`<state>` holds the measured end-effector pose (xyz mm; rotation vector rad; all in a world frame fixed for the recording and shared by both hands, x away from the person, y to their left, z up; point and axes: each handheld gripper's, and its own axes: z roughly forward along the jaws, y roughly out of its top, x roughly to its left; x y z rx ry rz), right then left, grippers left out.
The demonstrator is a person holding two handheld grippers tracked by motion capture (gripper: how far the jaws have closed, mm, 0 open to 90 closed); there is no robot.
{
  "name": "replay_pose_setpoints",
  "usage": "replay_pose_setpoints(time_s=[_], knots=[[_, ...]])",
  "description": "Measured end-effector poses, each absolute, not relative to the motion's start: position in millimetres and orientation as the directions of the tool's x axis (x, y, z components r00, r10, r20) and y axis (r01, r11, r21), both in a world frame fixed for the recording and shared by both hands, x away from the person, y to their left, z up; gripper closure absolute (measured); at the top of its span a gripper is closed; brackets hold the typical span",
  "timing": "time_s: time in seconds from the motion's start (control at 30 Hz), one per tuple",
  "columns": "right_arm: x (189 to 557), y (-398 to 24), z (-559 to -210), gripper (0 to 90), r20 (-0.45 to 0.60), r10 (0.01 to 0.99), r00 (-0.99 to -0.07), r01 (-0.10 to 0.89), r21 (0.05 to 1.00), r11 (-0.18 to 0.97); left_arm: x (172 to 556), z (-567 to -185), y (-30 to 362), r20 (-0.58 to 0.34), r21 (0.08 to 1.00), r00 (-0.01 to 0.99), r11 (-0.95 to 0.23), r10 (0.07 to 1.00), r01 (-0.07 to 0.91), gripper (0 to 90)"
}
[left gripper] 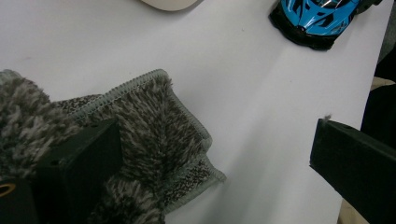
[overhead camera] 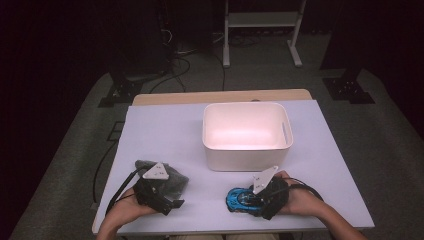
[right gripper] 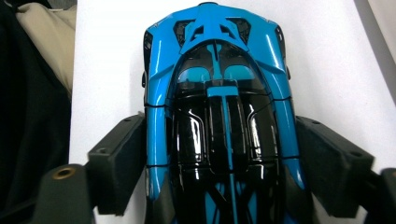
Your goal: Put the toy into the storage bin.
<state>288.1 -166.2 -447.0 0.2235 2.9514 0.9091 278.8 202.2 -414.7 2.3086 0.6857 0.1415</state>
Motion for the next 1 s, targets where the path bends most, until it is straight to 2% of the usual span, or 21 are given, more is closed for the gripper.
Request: replay_pose_setpoints(time_s=[0.03,0.47,1.0], knots=[[289,-166,-446,24.1,-0.004,0.146,-0.989,0.119,0.558,0.821,279,-415,202,-0.090,0.665,0.853,-0.607,0.513,0.435,1.8],[291,-155,-440,24.9,-0.002,0.131,-0.991,0.114,0.476,0.872,278,-414,203,-0.089,0.664,0.855,-0.610,0.511,0.433,1.8],[294,-156,-439,25.2,0.013,0.119,-0.993,0.110,0.488,0.866,279,-413,206,-0.088,0.666,0.854,-0.608,0.512,0.433,1.8]])
